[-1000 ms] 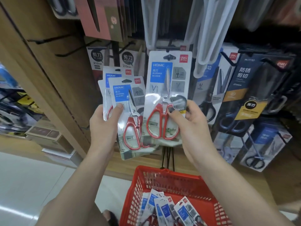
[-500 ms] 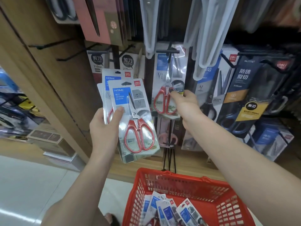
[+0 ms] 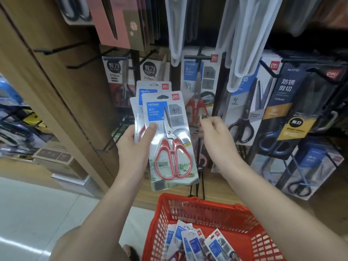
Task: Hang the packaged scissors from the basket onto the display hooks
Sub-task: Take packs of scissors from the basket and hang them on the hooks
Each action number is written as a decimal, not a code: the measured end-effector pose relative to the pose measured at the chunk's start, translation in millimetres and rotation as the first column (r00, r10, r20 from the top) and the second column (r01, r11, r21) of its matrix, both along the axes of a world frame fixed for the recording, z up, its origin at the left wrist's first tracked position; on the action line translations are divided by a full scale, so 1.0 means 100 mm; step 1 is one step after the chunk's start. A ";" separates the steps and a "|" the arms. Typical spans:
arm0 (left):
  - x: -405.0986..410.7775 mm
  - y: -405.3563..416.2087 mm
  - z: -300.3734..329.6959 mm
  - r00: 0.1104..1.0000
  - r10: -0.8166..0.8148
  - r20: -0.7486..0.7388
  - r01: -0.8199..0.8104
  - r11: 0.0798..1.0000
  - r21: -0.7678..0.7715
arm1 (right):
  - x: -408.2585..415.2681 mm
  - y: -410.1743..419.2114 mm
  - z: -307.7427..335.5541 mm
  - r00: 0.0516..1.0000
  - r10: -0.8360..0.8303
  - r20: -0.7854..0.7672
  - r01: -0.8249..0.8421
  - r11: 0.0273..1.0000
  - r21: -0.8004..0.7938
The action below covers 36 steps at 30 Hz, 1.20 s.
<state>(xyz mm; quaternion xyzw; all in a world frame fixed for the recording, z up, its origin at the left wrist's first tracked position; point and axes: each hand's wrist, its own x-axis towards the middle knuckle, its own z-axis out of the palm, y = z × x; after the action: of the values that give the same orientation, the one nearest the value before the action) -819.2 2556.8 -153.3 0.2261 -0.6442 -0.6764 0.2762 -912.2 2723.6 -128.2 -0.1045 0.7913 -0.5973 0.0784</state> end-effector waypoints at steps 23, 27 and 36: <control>0.02 -0.08 0.08 0.995 0.093 0.031 -0.097 0.988 0.119 | 0.64 0.63 -0.27 0.962 0.268 -0.054 -0.261 0.839 -0.477; 0.02 -0.04 0.09 0.997 0.076 0.021 -0.078 0.990 0.122 | 0.69 0.56 -0.16 0.962 0.239 -0.131 -0.272 0.826 -0.494; 0.00 -0.04 0.06 0.994 0.110 0.027 -0.112 0.989 0.097 | 0.51 0.25 -0.02 0.990 0.141 -0.021 -0.131 0.848 -0.513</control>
<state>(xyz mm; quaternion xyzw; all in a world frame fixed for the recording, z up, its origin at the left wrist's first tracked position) -818.8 2552.9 -147.7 0.2822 -0.5995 -0.6886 0.2948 -861.2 2748.3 -130.4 -0.1722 0.5934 -0.7803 0.0965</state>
